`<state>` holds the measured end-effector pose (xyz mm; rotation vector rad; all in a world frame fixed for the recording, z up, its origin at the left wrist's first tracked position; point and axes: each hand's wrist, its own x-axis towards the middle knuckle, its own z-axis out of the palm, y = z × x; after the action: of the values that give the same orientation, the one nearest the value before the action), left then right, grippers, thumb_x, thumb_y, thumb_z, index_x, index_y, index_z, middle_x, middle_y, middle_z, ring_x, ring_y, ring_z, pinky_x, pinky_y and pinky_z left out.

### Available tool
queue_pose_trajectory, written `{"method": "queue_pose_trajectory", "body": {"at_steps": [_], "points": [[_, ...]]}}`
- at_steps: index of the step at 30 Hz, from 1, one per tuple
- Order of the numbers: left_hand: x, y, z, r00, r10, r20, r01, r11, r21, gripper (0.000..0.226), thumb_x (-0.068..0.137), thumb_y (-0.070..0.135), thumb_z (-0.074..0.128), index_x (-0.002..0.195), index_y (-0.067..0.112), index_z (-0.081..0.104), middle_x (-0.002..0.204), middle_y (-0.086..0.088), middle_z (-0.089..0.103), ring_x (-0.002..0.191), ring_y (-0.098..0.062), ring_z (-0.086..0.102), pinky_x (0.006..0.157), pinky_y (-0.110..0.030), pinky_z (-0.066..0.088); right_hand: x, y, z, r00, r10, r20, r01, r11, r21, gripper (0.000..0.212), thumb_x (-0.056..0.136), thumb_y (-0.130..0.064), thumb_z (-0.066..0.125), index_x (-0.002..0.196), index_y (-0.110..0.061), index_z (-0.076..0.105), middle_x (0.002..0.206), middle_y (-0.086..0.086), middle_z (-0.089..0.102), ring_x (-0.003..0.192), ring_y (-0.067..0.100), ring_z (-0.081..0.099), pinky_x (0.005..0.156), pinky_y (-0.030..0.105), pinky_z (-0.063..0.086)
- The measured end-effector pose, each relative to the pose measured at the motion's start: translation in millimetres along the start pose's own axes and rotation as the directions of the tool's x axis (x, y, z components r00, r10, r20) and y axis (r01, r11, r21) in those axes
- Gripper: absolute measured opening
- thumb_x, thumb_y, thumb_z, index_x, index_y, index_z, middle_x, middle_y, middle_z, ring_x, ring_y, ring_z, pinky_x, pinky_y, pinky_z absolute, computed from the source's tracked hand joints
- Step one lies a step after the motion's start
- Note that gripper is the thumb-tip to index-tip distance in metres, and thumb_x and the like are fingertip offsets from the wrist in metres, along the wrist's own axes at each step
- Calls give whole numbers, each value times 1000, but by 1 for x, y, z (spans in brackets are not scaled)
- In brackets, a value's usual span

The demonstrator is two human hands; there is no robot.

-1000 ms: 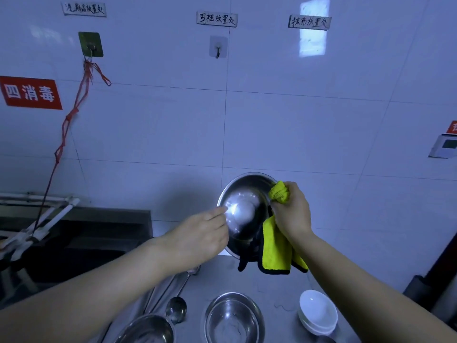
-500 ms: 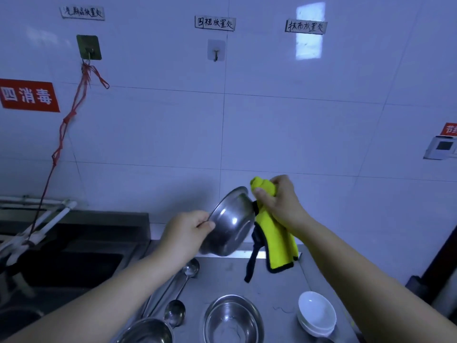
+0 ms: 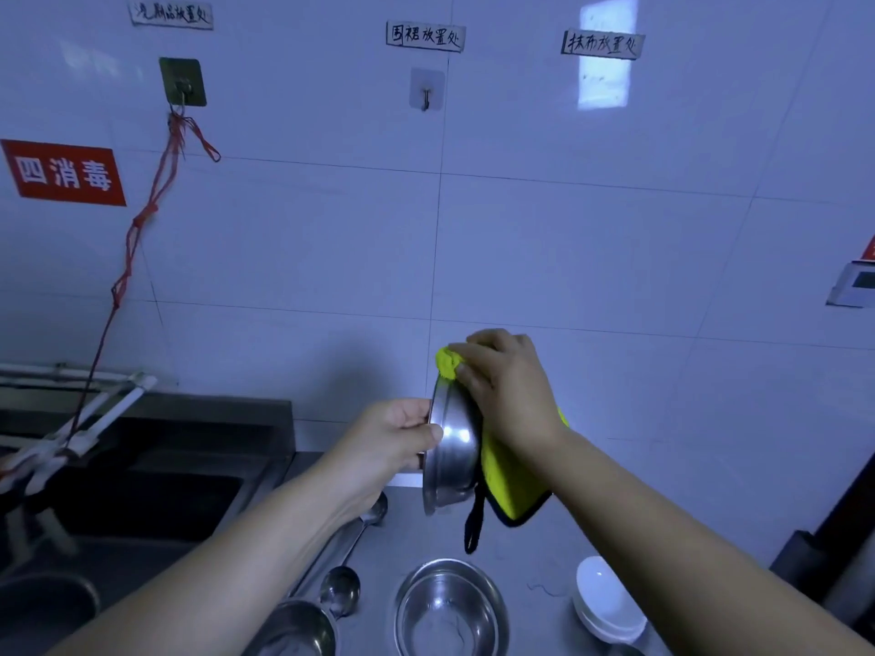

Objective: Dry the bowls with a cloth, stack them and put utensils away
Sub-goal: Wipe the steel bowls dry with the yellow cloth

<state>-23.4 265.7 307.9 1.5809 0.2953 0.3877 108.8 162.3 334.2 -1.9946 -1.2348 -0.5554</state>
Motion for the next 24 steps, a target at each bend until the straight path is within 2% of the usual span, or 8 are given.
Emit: {"method": "queue_pose_trajectory", "body": {"at_steps": [2,4,8,11,14,17,20,24], "points": [[4,2,0,1000,-10,-26,9,999,-44,37,82,16,68,116,4,63,108,-6,69,95,-17,66,72,-25,51,7,-2,-1,1000,-17,20,18,1000,-20,34,88,-28,47,115,-26,68,112,2,61,97,31,49,86,45,45],[4,8,-1,999,15,-34,-19,993,-114,15,90,6,58,102,5,67,91,-4,71,78,-12,68,64,-21,52,-1,-5,0,992,-120,31,121,992,-28,39,89,-32,43,122,-28,63,117,-1,60,100,30,48,87,45,45],[8,14,-7,986,-14,-164,-40,947,-318,15,92,-2,51,95,3,65,76,-5,72,63,-12,69,56,-22,55,-41,-3,16,955,-296,-34,296,955,25,45,88,-18,48,131,-30,51,130,-1,49,108,24,42,93,34,40],[11,20,-13,966,-54,-255,-71,886,-458,20,92,-4,49,81,9,61,63,0,70,56,-9,68,54,-21,56,-67,13,31,919,-389,-68,389,921,-5,39,91,-15,51,127,-31,51,127,1,44,107,25,42,91,31,38],[15,24,-17,957,-71,-282,-105,820,-563,21,94,-2,48,81,9,60,66,-1,70,61,-11,69,63,-25,59,-71,26,34,919,-355,-168,357,934,-24,37,91,-15,52,124,-31,54,120,3,45,104,27,46,86,36,42],[16,18,-6,960,-95,-262,-79,810,-581,21,96,0,45,84,9,60,68,-2,72,63,-12,70,69,-28,58,-53,16,27,906,-283,-315,290,957,-26,35,91,-15,53,123,-28,55,118,5,47,105,27,47,90,32,40],[15,16,11,961,-96,-259,-68,827,-557,21,96,0,46,85,10,61,68,0,72,61,-11,69,75,-31,57,-31,-5,23,903,-281,-326,290,957,-22,34,90,-14,54,123,-21,54,118,4,51,103,26,51,88,32,42],[17,25,4,931,-133,-339,-124,759,-639,24,96,-1,45,76,9,54,60,-4,66,50,-7,65,52,-20,56,-40,-3,34,860,-456,-232,439,890,-122,22,92,-13,60,113,-15,60,116,9,58,102,33,56,76,38,44]]}}
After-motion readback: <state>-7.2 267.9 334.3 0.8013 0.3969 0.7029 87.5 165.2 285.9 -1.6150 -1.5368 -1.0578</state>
